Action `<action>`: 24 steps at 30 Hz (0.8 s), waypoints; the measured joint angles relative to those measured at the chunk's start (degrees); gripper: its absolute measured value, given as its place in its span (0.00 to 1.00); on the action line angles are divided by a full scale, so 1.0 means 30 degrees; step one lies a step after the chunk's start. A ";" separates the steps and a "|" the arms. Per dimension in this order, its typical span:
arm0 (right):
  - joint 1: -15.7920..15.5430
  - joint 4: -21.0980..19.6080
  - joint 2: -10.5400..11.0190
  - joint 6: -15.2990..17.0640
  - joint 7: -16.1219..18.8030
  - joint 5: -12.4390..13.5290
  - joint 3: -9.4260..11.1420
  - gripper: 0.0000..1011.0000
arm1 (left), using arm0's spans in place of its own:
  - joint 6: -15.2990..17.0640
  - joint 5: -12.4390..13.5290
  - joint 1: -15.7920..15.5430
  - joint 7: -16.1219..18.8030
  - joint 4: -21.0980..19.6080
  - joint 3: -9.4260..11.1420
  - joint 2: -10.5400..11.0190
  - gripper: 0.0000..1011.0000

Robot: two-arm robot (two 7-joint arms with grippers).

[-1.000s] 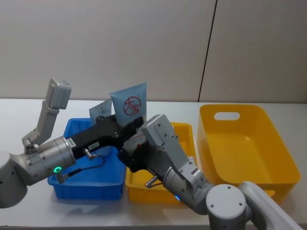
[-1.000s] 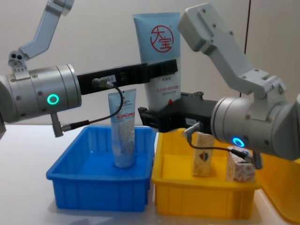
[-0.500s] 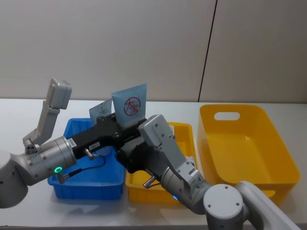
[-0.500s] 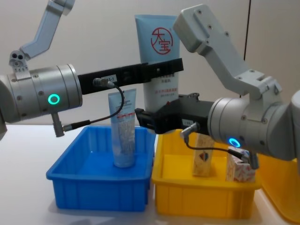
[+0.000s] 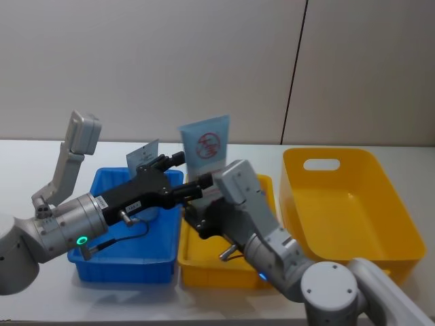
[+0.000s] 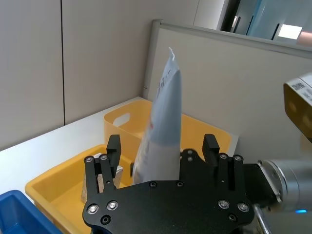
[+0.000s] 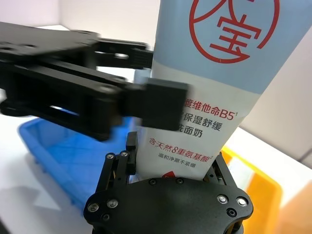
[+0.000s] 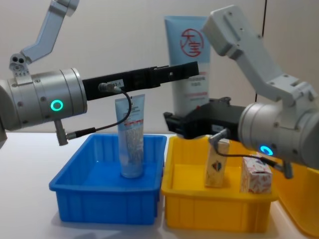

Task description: Bimanual collaborative sorting of washing and personal care products

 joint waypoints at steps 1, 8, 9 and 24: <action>-0.0075 -0.0052 0.0057 0.0009 -0.0180 -0.0063 0.0164 0.56 | 0.0001 0.0000 0.0000 0.0000 0.0000 -0.0001 -0.0001 0.99; -0.0413 -0.0361 0.0368 0.0064 -0.1020 -0.0303 0.0975 0.55 | 0.0001 0.0000 0.0000 0.0004 0.0000 0.0000 0.0002 0.99; -0.0452 -0.0406 0.0405 0.0066 -0.1146 -0.0333 0.1072 0.55 | 0.0001 0.0000 -0.0001 0.0004 -0.0001 0.0000 0.0003 0.99; -0.1381 -0.1675 0.1393 0.0216 -0.3273 -0.0797 0.3582 0.55 | 0.0001 0.0001 0.0000 0.0005 0.0000 -0.0001 0.0003 0.99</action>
